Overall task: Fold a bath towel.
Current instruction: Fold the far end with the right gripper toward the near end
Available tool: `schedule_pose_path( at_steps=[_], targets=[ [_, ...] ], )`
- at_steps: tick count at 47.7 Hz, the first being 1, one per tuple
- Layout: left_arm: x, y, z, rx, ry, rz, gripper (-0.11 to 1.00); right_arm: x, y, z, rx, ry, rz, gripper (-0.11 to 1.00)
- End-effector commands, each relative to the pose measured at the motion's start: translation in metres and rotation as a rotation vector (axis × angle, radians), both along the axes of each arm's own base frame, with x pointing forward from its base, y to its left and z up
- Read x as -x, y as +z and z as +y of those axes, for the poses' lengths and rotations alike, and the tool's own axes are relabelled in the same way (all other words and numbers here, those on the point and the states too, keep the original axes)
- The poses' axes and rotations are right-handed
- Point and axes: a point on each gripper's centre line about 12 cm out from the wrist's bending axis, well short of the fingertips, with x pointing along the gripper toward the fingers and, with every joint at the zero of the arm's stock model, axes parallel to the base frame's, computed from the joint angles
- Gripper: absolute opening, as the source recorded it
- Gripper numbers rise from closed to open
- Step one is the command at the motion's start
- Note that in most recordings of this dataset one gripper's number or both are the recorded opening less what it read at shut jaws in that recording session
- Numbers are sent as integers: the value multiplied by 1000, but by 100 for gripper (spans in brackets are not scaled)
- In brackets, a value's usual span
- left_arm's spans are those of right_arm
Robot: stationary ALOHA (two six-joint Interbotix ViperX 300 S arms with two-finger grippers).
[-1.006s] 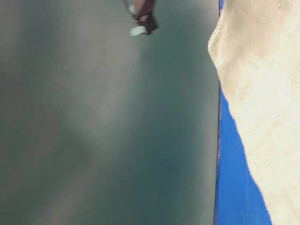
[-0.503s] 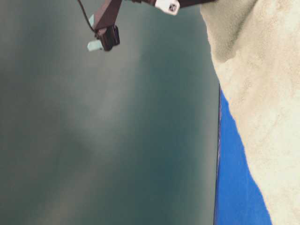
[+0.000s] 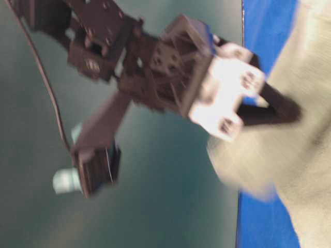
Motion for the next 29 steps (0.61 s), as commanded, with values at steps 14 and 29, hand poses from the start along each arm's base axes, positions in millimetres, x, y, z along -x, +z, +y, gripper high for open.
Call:
schedule_pose_path(
  at_steps=[14,29],
  targets=[
    [-4,7,-2,7,-4,-23,84,-14,-10,5,2,-14,20,12],
    [-7,8,-4,17,-26,-50,84,-14,-13,7,-19,-9,2,12]
  ],
)
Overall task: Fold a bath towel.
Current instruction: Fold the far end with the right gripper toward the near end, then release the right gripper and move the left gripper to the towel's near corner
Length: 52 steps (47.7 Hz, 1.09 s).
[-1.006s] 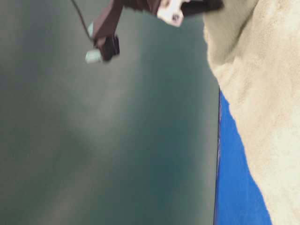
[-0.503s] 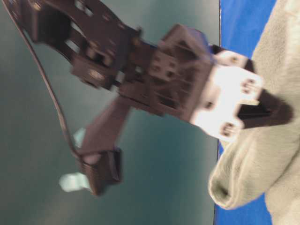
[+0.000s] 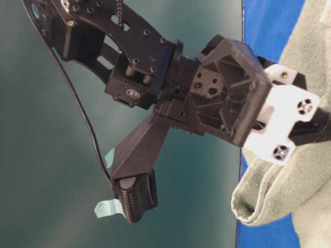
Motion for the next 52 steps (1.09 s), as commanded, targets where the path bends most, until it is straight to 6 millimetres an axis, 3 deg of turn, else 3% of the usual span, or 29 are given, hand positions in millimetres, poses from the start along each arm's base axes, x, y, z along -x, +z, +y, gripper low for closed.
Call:
schedule_pose_path(
  at_steps=[1,3,8,12,26,31,42,52],
  targets=[
    [-5,7,-2,8,-13,-30,84,-3,13,3,-13,2,-40,12],
    [-6,8,-3,7,-23,-36,84,-4,14,3,-13,2,-43,17],
    [-7,9,-4,-7,-69,-50,84,-5,21,6,-6,20,-58,50],
    [-9,11,-6,-19,-120,-72,84,-4,36,10,-5,34,-92,67],
    [-18,17,-16,-112,-388,-172,84,21,103,24,1,100,-252,64],
    [-19,20,-25,-153,-509,-217,84,32,103,14,14,86,-242,64],
    [-17,30,-64,-270,-888,-391,84,48,93,-13,28,34,-216,64],
    [-25,23,-75,-319,-986,-390,83,50,88,-24,30,15,-216,64]
  ],
)
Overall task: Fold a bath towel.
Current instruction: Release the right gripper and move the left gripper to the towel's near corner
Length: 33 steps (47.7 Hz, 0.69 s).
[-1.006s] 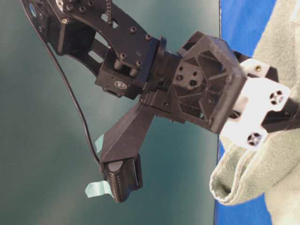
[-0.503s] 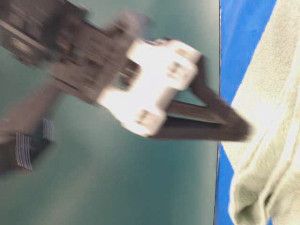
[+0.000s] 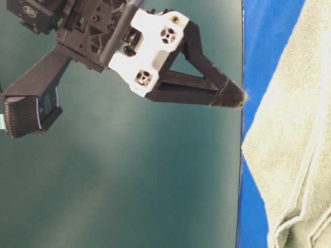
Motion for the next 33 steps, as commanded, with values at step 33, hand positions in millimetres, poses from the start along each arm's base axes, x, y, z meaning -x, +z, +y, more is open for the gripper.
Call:
schedule_pose_path(
  at_steps=[33],
  targets=[
    [-63,-115,-54,-210,-32,313,81,39,-1,-28,5,-60,15,64]
  ],
)
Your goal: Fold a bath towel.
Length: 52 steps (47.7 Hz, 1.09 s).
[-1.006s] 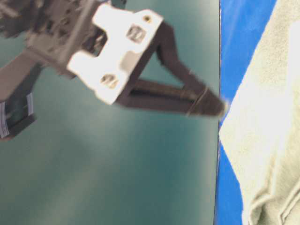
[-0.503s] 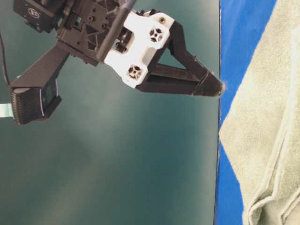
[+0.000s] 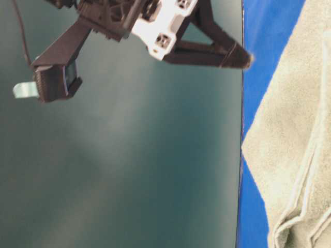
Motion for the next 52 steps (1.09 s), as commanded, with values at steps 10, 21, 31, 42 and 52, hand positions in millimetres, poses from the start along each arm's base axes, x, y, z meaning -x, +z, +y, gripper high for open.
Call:
schedule_pose_path(
  at_steps=[10,21,31,42,52],
  targets=[
    [-2,5,1,-42,9,25,45,12,10,-8,-2,-18,-33,64],
    [-5,21,6,-111,-8,43,10,23,9,-10,-1,-21,-26,64],
    [-26,79,37,-243,-2,56,10,38,8,-11,0,-24,-25,64],
    [-89,131,108,-415,-153,66,10,63,6,-13,5,-21,-24,64],
    [-165,151,171,-526,-332,6,10,83,3,-14,8,-18,-31,64]
  ],
)
